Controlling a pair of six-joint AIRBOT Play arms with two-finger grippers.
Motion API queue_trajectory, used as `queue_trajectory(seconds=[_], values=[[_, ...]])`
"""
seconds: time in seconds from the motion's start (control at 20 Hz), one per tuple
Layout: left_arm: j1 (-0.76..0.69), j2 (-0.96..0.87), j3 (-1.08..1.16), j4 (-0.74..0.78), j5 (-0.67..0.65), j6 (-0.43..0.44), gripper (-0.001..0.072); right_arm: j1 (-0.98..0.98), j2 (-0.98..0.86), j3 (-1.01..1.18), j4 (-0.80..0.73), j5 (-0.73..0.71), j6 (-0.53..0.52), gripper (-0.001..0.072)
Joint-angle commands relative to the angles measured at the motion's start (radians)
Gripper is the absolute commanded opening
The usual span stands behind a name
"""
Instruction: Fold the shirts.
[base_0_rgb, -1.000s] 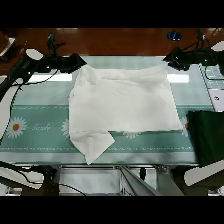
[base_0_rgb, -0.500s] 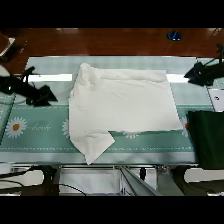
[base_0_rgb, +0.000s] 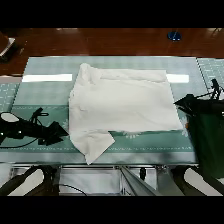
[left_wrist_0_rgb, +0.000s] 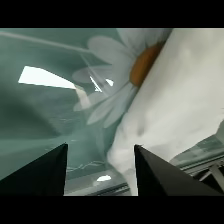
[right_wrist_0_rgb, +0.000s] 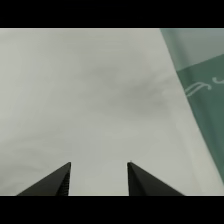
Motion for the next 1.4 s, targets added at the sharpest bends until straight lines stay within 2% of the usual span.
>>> queue_trajectory(seconds=[0.0, 0.15, 0.2, 0.4, 0.5, 0.6, 0.7, 1.0, 1.2, 1.35], values=[[0.003, 0.024, -0.113, -0.191, 0.067, 0.078, 0.0507, -0.001, 0.083, -0.064, 0.041, -0.003, -0.024, 0.0410], [0.001, 0.024, -0.168, -0.306, 0.134, 0.134, 0.0504, -0.001, 0.089, -0.064, 0.044, 0.005, -0.019, 0.0410], [-0.007, 0.023, -0.183, -0.333, 0.158, 0.152, 0.0476, -0.001, 0.089, -0.064, 0.048, 0.004, -0.013, 0.0410], [-0.023, 0.023, -0.167, -0.336, 0.231, 0.177, 0.0016, -0.040, 0.089, -0.058, 0.040, -0.006, -0.013, 0.0410], [-0.024, 0.023, -0.146, -0.336, 0.214, 0.193, 0.0016, -0.122, 0.089, -0.059, -0.080, 0.032, 0.017, 0.0410], [-0.024, 0.023, -0.135, -0.336, 0.208, 0.202, 0.0016, -0.169, 0.089, -0.077, -0.266, 0.121, 0.120, 0.0410], [-0.024, 0.023, -0.133, -0.336, 0.208, 0.210, 0.0016, -0.173, 0.089, -0.129, -0.359, 0.187, 0.146, 0.0410], [-0.024, 0.023, -0.133, -0.336, 0.200, 0.217, 0.0016, -0.173, 0.039, -0.164, -0.348, 0.150, 0.166, 0.0410], [-0.024, 0.023, -0.133, -0.336, 0.200, 0.217, 0.0016, -0.173, -0.059, -0.153, -0.208, 0.056, 0.105, 0.0410], [-0.024, 0.023, -0.133, -0.336, 0.200, 0.217, 0.0016, -0.172, -0.163, -0.101, -0.113, 0.053, 0.061, 0.0404]])
